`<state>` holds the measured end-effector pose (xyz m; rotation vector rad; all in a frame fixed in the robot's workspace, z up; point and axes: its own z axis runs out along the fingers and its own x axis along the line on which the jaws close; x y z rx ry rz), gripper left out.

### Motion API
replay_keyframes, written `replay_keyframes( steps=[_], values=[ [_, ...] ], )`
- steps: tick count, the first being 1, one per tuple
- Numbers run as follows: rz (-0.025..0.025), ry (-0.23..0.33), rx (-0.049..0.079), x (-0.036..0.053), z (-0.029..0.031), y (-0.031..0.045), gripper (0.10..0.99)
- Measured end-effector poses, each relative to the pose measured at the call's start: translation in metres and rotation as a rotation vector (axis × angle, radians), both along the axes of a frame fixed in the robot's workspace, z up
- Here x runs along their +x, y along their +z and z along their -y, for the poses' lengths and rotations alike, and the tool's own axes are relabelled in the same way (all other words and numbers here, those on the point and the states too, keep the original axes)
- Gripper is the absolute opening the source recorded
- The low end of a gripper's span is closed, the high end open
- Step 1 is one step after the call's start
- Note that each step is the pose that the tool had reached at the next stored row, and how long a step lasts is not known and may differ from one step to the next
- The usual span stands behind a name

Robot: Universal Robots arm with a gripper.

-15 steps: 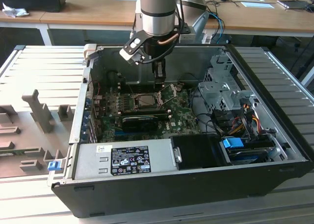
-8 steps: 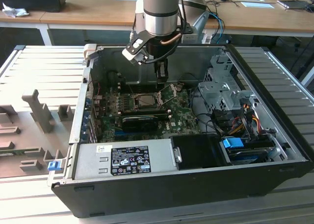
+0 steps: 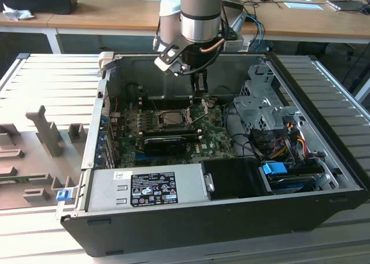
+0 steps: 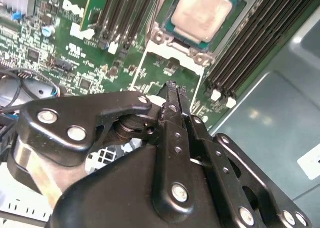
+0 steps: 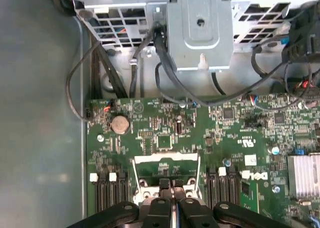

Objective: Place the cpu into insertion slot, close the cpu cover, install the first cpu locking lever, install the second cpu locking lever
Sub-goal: 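Close the cpu cover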

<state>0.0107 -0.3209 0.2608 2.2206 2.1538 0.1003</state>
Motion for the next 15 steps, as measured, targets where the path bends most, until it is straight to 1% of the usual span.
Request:
replay_keyframes(
  steps=[2,4,5,9,12,15],
  values=[
    [-0.0019,0.0,0.0,0.0043,0.0,0.0002,0.157],
    [-0.0023,0.0,0.0,0.0054,0.0,0.0009,0.157],
    [-0.0036,0.0,0.0,0.0073,0.0,0.0009,0.157],
    [-0.0135,0.004,0.0,0.0219,0.0,0.0008,0.157],
    [-0.014,0.057,0.0,0.0262,0.0,-0.0005,0.157],
    [-0.0178,0.062,0.0,0.0333,-0.0006,-0.0021,0.157]
  ],
)
